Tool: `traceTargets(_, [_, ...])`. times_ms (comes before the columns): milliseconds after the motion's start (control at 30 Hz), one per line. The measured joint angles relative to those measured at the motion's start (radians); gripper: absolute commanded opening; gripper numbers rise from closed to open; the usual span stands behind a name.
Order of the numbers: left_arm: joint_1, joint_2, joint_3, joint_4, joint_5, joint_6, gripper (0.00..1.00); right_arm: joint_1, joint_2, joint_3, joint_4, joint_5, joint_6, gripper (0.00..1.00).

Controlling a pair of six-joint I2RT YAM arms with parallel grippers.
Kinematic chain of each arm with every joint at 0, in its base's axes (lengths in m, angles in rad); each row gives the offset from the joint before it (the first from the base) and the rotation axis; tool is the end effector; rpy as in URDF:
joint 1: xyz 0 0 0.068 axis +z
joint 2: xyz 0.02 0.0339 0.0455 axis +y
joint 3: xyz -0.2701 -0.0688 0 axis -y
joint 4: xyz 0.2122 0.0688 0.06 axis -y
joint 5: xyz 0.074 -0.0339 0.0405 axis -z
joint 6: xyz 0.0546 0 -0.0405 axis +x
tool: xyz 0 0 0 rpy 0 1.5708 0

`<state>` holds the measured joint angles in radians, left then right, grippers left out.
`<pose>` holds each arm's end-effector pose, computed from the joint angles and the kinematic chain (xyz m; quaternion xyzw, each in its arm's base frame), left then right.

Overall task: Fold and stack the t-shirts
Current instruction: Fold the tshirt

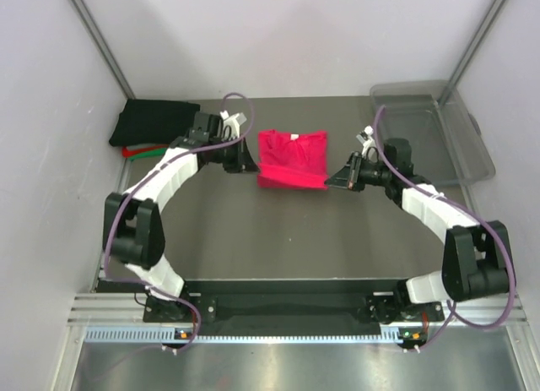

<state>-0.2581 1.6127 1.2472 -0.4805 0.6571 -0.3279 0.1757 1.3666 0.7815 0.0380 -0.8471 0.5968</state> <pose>0.3093 -0.1161 0.2758 0.0834 0.8885 -0.3858 0.2341 0.2580 0.0874 0.2535 -0.0307 0.8193 0.5001 0.2786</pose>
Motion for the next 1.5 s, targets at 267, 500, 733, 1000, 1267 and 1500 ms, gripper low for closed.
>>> traceTargets(267, [0.000, 0.298, 0.372, -0.026, -0.035, 0.060, 0.00, -0.044, 0.221, 0.211, -0.007, 0.005, -0.070, 0.00])
traceTargets(500, [0.003, 0.504, 0.652, -0.044, -0.105, 0.103, 0.04, -0.071, 0.499, 0.496, 0.042, 0.009, -0.077, 0.00])
traceTargets(733, [0.006, 0.790, 0.966, -0.038, -0.243, 0.158, 0.69, -0.089, 0.861, 0.826, 0.103, 0.011, -0.045, 0.30])
traceTargets(1000, [0.003, 0.795, 0.969, -0.061, -0.489, 0.200, 0.87, -0.113, 0.854, 0.787, 0.257, -0.063, 0.028, 0.57])
traceTargets(1267, [0.068, 0.524, 0.622, 0.005, -0.253, 0.088, 0.87, -0.071, 0.693, 0.696, 0.249, -0.178, -0.037, 0.55])
traceTargets(1500, [0.122, 0.588, 0.579, 0.019, -0.070, -0.005, 0.87, -0.033, 0.721, 0.672, 0.173, -0.211, -0.079, 0.54])
